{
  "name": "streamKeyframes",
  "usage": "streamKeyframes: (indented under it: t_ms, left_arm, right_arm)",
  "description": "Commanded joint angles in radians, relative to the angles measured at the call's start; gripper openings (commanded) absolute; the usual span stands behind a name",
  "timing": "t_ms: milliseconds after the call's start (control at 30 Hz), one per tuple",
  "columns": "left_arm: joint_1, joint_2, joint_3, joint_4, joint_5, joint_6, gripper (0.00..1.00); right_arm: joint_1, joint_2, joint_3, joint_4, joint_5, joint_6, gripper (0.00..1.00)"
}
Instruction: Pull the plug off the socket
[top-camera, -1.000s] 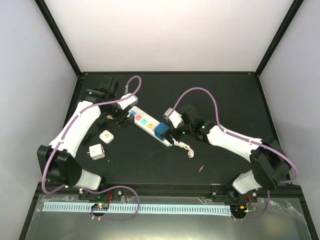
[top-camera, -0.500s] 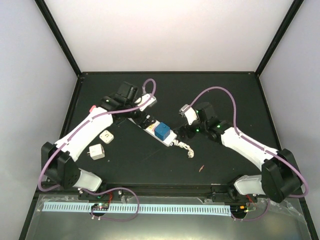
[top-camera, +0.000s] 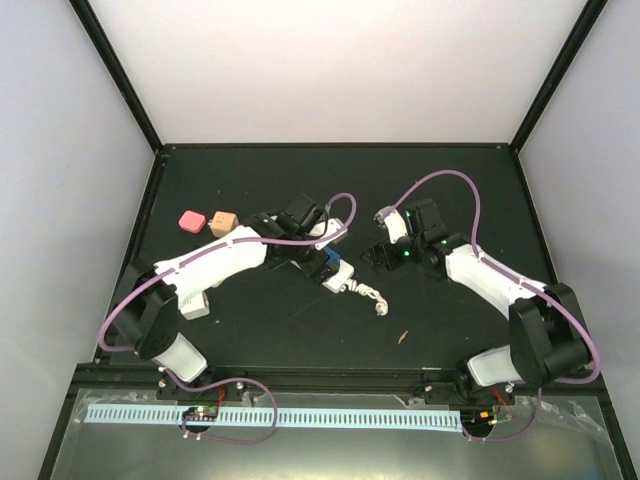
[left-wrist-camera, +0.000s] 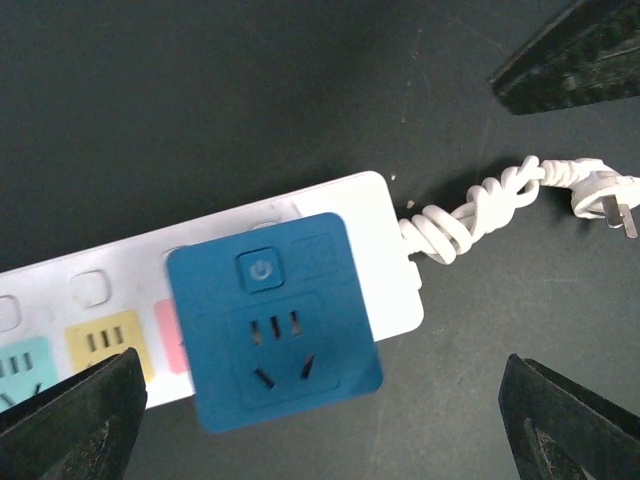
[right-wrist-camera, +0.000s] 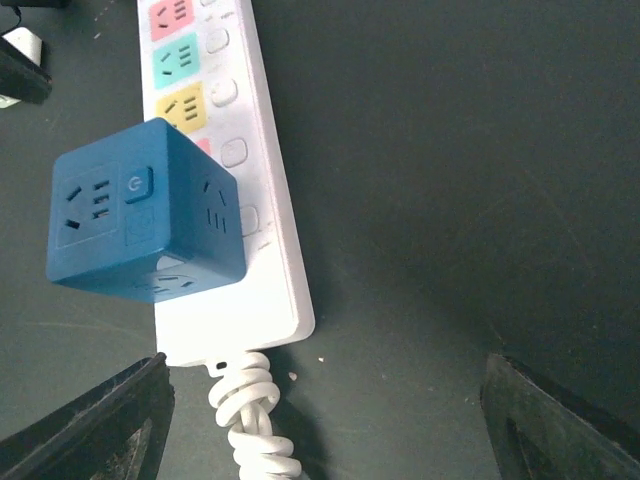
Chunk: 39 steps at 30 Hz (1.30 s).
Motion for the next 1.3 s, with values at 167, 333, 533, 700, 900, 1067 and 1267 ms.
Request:
streamKeyframes:
  t_ms: [167, 333, 533, 700, 900, 1067, 1267]
  left_arm:
    - [-0.051, 0.093, 0.007, 0.074, -0.143, -0.025, 0.99]
    - [-0.071, 0.120, 0.003, 0.099, -0.204, -0.018, 0.99]
    - [-0.073, 0.159, 0.016, 0.097, -0.230, 0.001, 0.87]
    - [-0.067, 0.138, 0.001, 0.102, -0.214, 0.034, 0.67]
    - [-0.063, 0.098, -0.034, 0.102, -0.217, 0.078, 0.61]
    - [-0.057, 0.056, -0.090, 0.117, -0.197, 0.132, 0.49]
    - [-0.056, 0.034, -0.120, 0.105, -0.193, 0.188, 0.42]
  right_arm:
    - [-0.022, 0.036, 0.001, 0.001, -0.078, 0.011, 0.83]
    - [-0.022, 0.055, 0.001, 0.007, -0.091, 0.006, 0.82]
    - [-0.022, 0.070, -0.014, 0.027, -0.110, 0.007, 0.80]
    - [-0.021, 0.094, -0.020, 0.040, -0.151, 0.009, 0.76]
    - [-0.018, 0.136, -0.008, 0.044, -0.245, 0.037, 0.64]
    - [0.015, 0.173, 0.005, 0.061, -0.320, 0.080, 0.52]
    - [0.075, 0.257, 0.058, 0.062, -0.356, 0.111, 0.36]
